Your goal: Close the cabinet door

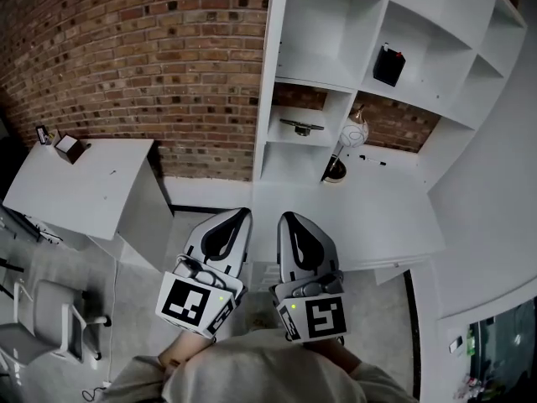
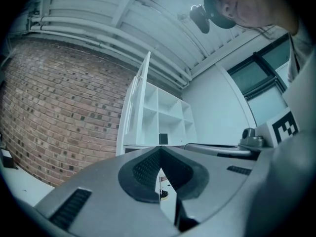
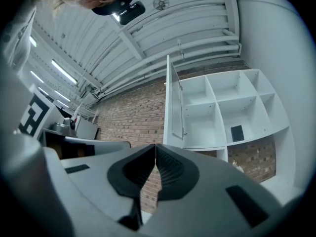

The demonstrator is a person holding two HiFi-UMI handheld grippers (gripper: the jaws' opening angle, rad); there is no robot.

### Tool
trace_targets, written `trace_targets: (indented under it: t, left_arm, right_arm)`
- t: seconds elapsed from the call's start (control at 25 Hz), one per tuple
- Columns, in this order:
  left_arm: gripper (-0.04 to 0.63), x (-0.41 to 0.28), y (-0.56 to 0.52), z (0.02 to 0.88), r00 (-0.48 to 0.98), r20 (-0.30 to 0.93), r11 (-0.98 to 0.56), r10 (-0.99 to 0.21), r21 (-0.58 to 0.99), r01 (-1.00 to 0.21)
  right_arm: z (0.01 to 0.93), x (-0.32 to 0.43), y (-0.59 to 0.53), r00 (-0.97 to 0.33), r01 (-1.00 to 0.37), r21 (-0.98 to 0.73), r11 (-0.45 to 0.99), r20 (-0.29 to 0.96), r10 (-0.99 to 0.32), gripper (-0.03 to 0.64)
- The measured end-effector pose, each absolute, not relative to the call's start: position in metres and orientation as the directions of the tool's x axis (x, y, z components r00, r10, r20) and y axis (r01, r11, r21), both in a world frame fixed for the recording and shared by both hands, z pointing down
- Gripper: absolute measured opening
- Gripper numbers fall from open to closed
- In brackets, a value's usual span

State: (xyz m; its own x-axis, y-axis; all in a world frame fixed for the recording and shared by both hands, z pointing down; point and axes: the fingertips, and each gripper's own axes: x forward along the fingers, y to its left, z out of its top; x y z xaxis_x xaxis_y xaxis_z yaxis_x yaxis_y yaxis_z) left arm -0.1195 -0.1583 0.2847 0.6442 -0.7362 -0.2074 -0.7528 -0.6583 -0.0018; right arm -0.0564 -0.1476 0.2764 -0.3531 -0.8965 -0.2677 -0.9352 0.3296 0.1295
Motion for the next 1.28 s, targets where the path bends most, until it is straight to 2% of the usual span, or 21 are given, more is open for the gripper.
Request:
trace_targets:
  t: [0.28,0.52,1.28]
  left_arm:
    - [0.008,-0.109,-0.204,0.279,0.615,-0.222,-0.626,-0.757,-0.024,-0.779]
    - [0.008,-0.117,-0.224,0.275,0.61,-0.227,-0.62,-0.759,-0.031,-0.784]
    - [0.008,-0.113,-0.268,0.217,0.706,-0.257,-0.706,-0.66,-0.108,-0.7]
  right_arm:
    - [0.276,-0.055,-0.194,-0.425,-0.905,0.137,0.403,-0.274,-0.862,0.02]
    - [0.28,-0.058,-0.215,-0.425,-0.905,0.123,0.407,-0.265,-0.865,0.02]
    - [0.213,-0.076,-0.26,-0.378,-0.919,0.236,0.317,-0.292,-0.879,0.021]
